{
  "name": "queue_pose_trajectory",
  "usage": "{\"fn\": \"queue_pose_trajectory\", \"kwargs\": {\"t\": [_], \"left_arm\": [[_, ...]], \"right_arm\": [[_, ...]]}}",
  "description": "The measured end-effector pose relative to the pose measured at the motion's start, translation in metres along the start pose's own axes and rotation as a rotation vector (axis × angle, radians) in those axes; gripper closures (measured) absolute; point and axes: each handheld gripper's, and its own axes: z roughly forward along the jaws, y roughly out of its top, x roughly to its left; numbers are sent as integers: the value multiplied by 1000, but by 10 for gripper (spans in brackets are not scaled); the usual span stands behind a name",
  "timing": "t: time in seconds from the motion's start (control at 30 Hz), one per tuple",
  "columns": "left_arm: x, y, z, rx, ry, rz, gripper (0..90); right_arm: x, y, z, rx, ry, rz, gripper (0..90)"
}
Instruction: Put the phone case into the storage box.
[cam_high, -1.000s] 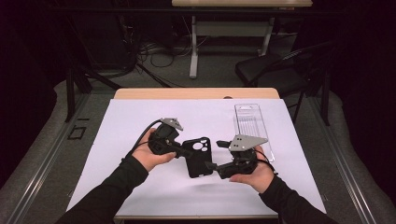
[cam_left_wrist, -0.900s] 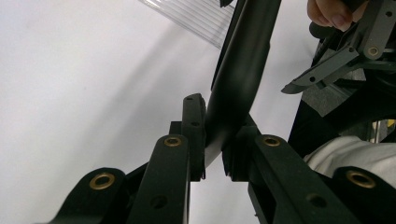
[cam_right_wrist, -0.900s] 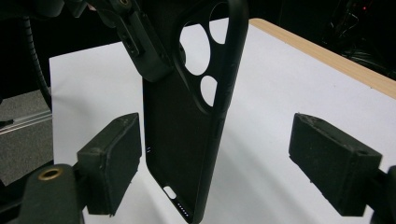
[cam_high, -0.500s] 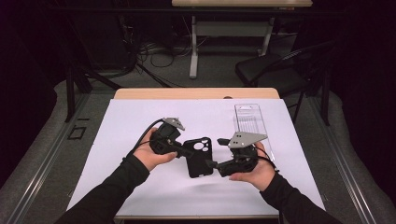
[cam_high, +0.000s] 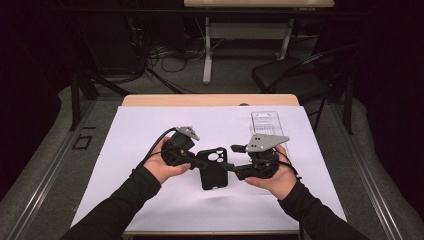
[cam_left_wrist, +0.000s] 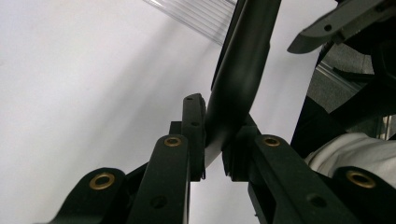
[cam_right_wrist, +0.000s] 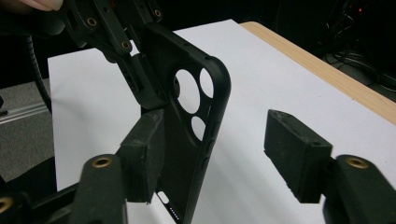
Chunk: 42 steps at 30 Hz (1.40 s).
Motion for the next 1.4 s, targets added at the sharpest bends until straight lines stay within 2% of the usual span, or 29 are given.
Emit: {"fn": "queue_pose_trajectory", "kwargs": {"t": [0.13,0.23,0.57,0.83,1.4], "left_arm": [[-1,1,1,2,12,-2,815],[-1,1,2,0,4,-1,815],[-3,2,6,0,10,-6,815],[-3,4,9,6,11,-4,815],[-4,4,11,6,1,-10,815]], "right_arm": [[0,5,-1,16,1,-5,420],[1,8,-1,20,-7,-12,440],[2,13,-2,1,-24,-17,527],[2,14,-3,-5,-45,10,596],[-1,9,-2,8,-45,65,705]]}}
